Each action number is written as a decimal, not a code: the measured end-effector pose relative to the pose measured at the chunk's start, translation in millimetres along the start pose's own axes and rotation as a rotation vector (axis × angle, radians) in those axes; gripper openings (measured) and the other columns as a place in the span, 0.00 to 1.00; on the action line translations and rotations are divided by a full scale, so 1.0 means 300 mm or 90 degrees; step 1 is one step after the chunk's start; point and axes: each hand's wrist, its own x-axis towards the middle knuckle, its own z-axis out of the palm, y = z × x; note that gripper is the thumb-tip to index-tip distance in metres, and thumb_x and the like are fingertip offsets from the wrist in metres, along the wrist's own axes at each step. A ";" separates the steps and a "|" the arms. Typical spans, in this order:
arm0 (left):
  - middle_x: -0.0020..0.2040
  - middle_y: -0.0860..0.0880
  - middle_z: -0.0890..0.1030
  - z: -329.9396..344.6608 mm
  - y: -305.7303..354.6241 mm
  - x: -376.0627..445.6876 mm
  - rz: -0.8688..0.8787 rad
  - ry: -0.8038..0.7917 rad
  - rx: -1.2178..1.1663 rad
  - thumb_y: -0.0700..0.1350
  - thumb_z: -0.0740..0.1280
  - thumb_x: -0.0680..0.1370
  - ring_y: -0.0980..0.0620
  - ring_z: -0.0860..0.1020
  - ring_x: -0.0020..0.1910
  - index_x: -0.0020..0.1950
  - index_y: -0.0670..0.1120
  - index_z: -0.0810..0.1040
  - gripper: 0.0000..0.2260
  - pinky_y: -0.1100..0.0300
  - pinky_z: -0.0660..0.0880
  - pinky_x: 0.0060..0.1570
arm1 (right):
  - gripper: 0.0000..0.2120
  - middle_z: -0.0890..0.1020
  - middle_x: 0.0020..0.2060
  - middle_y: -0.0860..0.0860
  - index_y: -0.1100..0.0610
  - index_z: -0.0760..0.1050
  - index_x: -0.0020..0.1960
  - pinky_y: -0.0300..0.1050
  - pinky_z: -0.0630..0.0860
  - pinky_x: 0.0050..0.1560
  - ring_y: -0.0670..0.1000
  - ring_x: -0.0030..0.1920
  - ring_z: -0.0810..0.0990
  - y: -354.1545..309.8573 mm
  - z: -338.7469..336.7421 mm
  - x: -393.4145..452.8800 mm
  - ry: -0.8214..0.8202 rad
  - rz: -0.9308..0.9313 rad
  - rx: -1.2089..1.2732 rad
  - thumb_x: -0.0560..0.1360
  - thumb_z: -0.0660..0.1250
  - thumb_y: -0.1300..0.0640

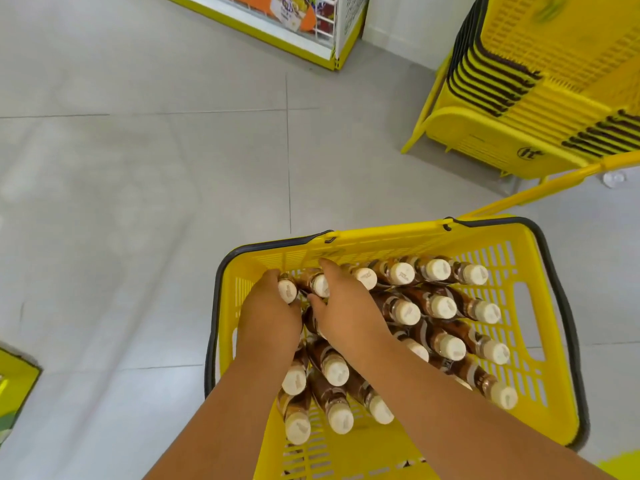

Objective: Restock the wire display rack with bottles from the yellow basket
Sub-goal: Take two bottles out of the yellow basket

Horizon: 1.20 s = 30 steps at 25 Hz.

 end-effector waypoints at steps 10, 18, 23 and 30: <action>0.38 0.61 0.76 -0.032 0.021 -0.100 0.097 0.099 -0.113 0.42 0.68 0.81 0.65 0.77 0.40 0.50 0.57 0.74 0.09 0.77 0.69 0.37 | 0.13 0.84 0.50 0.48 0.50 0.75 0.62 0.43 0.78 0.46 0.48 0.47 0.80 -0.007 -0.015 -0.041 0.105 0.016 0.073 0.78 0.71 0.54; 0.50 0.60 0.82 -0.201 0.136 -0.273 0.129 0.126 -0.211 0.50 0.71 0.79 0.62 0.79 0.49 0.60 0.58 0.77 0.10 0.70 0.72 0.46 | 0.17 0.85 0.49 0.38 0.44 0.79 0.60 0.25 0.74 0.48 0.31 0.49 0.80 -0.102 -0.236 -0.253 0.195 -0.054 0.190 0.73 0.78 0.51; 0.50 0.60 0.81 -0.468 0.313 -0.428 0.186 0.120 -0.216 0.50 0.72 0.78 0.55 0.79 0.52 0.61 0.58 0.74 0.14 0.62 0.74 0.46 | 0.14 0.86 0.45 0.39 0.46 0.81 0.54 0.32 0.77 0.48 0.38 0.49 0.82 -0.269 -0.493 -0.457 0.238 -0.124 0.188 0.71 0.79 0.52; 0.48 0.64 0.83 -1.007 0.655 -0.771 0.319 0.178 -0.280 0.47 0.77 0.73 0.57 0.81 0.53 0.51 0.63 0.78 0.14 0.57 0.77 0.55 | 0.19 0.85 0.49 0.38 0.41 0.78 0.55 0.34 0.77 0.55 0.38 0.54 0.82 -0.632 -0.996 -0.820 0.297 -0.201 0.221 0.69 0.81 0.53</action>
